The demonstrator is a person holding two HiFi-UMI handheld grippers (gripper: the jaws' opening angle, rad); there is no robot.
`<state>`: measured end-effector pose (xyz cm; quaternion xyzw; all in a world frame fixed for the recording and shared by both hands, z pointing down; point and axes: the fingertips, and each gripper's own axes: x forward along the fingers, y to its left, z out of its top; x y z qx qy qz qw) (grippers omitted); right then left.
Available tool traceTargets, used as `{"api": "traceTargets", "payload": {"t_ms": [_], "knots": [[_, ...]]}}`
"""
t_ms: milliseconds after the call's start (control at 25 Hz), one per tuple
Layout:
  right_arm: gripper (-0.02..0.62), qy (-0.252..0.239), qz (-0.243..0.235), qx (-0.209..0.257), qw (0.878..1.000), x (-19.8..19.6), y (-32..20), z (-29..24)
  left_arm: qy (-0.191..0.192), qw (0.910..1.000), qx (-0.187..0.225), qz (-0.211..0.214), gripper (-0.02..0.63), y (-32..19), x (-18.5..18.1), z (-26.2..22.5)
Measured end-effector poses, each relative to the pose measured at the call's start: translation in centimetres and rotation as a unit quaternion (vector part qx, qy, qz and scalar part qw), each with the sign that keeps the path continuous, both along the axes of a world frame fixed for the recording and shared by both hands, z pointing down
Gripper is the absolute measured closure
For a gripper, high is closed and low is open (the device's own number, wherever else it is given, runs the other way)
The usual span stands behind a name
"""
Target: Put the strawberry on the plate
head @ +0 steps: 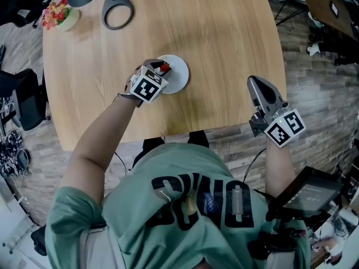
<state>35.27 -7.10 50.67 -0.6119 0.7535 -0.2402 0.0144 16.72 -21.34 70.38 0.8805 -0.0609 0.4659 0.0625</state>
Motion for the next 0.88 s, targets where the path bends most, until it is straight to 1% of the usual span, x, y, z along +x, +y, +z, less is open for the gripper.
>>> {"api": "traceTargets", "payload": {"t_ms": [200,320,480,520,640,760,880], "knots": [[0.592,-0.001,0.004,-0.003,1.0,0.3,0.3,0.4,-0.008,0.9999,0.009,0.008,0.459,-0.2,0.0,0.9],[0.592,-0.002,0.007,-0.002,1.0,0.6,0.7,0.7,-0.019,0.9996,0.014,0.014,0.459,-0.1,0.2,1.7],[0.592,-0.003,0.009,-0.004,1.0,0.7,1.0,0.7,-0.028,0.9995,0.01,0.01,0.454,0.0,0.1,1.9],[0.591,-0.003,0.009,-0.004,1.0,0.6,0.9,0.7,-0.025,0.9996,0.008,0.008,0.434,-0.1,0.1,1.8],[0.592,-0.003,0.01,-0.003,1.0,0.5,0.8,0.4,-0.009,0.9999,-0.003,-0.005,0.38,-0.5,0.2,1.1],[0.592,-0.002,0.009,0.0,1.0,0.3,0.5,-0.1,0.017,0.9993,-0.016,-0.031,0.377,-1.0,0.1,-0.2],[0.592,0.001,0.008,0.005,1.0,0.1,0.6,-1.0,0.052,0.9972,-0.025,-0.048,0.377,-1.1,0.1,-2.1]]}}
